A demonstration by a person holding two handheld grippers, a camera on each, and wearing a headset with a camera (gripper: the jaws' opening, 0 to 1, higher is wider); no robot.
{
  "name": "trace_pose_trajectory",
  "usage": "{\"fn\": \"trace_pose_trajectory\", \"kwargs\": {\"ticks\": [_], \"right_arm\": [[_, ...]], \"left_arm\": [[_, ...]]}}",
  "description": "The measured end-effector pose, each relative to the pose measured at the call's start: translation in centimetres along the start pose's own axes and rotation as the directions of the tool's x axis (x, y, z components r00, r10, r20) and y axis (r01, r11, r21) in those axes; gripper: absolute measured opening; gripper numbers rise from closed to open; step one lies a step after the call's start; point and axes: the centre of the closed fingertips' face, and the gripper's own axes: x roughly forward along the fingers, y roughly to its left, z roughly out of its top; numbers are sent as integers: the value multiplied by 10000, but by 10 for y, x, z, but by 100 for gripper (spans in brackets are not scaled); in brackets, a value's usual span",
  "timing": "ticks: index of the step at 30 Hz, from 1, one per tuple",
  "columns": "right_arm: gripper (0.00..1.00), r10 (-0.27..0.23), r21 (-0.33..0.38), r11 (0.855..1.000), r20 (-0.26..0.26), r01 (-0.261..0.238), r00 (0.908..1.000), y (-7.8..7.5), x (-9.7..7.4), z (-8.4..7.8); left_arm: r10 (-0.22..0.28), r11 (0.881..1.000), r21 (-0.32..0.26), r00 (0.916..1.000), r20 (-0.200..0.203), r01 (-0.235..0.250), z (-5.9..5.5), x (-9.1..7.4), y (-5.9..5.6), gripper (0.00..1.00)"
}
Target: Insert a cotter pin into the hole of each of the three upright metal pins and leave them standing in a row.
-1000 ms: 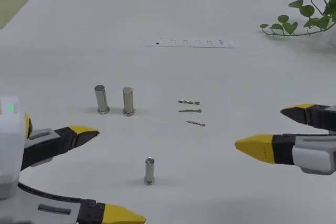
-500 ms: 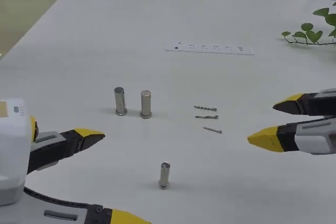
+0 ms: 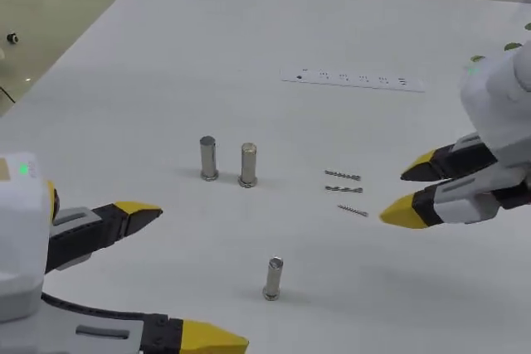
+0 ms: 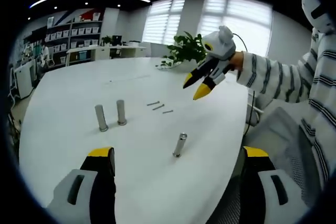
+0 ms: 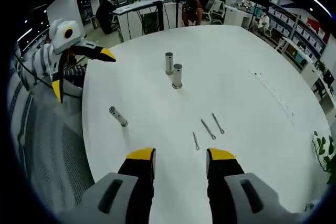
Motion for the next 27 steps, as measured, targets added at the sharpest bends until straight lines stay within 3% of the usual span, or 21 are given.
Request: {"fn": "trace_pose_trajectory", "kwargs": {"ticks": [7, 10, 15, 17, 22, 27], "right_arm": [[33, 146, -841, 9962, -938, -225, 9955, -9, 25, -5], [33, 310, -1264, 9910, -994, -435, 9946, -10, 36, -7], [27, 742, -1166, 9893, -1141, -875, 9907, -12, 53, -11], [26, 641, -1369, 9868, -1638, -870, 9844, -14, 56, -17], [18, 697, -1187, 9887, -1773, -916, 9817, -17, 64, -14], [15, 654, -1402, 9853, -2183, -976, 9737, -19, 72, -16]], "left_arm": [[157, 9997, -198, 9998, 124, -154, -2, 1, 0, 99], [167, 9994, -294, 9998, 77, -165, -5, 1, -1, 97], [283, 9986, -452, 9995, 136, -276, -6, 0, -1, 97], [320, 9982, -504, 9993, 184, -311, -5, 0, -1, 97], [466, 9978, -473, 9989, -107, -471, -15, 1, 1, 95], [515, 9958, -757, 9987, -20, -515, -19, 1, 0, 93]]}}
